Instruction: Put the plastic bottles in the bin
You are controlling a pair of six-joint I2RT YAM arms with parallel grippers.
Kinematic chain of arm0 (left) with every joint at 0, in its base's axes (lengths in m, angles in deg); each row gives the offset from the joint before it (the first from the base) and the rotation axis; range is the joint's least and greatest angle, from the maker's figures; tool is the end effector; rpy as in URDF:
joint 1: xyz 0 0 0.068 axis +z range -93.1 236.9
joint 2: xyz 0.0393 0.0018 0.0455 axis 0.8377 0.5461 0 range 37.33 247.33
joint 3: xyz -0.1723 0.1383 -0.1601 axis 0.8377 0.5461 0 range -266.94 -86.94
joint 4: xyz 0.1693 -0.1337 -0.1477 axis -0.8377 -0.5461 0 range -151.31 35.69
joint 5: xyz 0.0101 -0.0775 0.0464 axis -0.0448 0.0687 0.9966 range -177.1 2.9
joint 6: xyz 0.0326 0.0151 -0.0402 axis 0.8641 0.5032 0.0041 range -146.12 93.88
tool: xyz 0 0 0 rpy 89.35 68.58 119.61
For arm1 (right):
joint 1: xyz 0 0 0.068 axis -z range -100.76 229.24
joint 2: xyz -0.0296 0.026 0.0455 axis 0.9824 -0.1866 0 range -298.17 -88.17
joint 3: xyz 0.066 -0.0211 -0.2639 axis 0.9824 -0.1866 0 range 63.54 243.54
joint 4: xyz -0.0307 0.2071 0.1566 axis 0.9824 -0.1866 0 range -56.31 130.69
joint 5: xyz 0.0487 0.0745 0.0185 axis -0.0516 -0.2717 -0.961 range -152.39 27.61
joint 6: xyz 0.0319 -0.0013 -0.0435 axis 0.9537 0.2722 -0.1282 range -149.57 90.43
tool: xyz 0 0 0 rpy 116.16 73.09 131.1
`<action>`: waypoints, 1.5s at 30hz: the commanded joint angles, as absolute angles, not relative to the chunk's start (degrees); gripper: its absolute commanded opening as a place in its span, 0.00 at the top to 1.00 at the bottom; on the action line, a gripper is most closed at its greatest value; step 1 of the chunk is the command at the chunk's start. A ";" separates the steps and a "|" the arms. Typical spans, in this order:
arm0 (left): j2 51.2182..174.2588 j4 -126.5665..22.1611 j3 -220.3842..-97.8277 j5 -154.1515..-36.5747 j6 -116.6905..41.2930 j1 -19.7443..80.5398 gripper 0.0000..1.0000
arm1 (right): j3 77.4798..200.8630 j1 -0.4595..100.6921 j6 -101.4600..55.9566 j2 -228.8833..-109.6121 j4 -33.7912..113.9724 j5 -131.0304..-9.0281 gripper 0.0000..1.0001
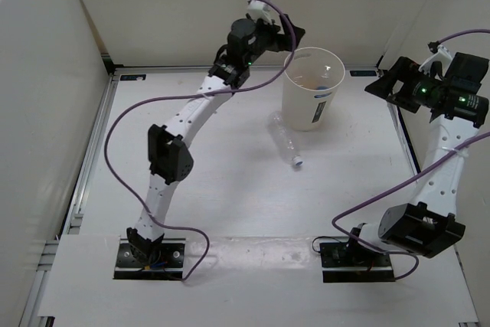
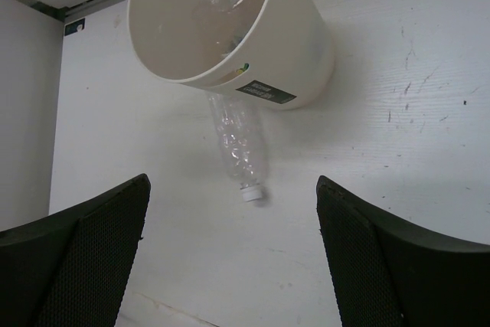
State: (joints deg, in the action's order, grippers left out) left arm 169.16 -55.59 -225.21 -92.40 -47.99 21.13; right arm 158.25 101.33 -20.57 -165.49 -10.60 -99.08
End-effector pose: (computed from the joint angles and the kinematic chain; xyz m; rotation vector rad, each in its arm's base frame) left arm 0.4377 -0.3193 0.4072 0.2641 1.5217 -0.8762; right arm 0.2518 -0.0792 0.4444 0.2001 2.0702 0.5503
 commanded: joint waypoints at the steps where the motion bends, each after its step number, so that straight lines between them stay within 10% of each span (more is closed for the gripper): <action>1: 154.51 -48.60 -215.30 -94.13 -47.91 25.94 0.00 | 158.20 100.43 -18.67 -166.39 -7.83 -101.85 0.10; 15: 131.20 -37.69 -161.48 -84.73 -76.57 23.08 0.00 | 154.59 101.92 -17.26 -167.71 -5.02 -102.47 0.10; 45: 160.37 -62.83 -178.52 -100.11 -90.01 18.13 0.00 | 153.71 102.62 -19.99 -165.51 -7.83 -102.20 0.10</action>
State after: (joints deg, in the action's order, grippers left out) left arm 160.94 -61.99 -175.14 -99.51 -89.84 18.16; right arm 153.62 102.29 -19.26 -166.64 -7.56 -101.57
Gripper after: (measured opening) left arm 0.999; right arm 0.904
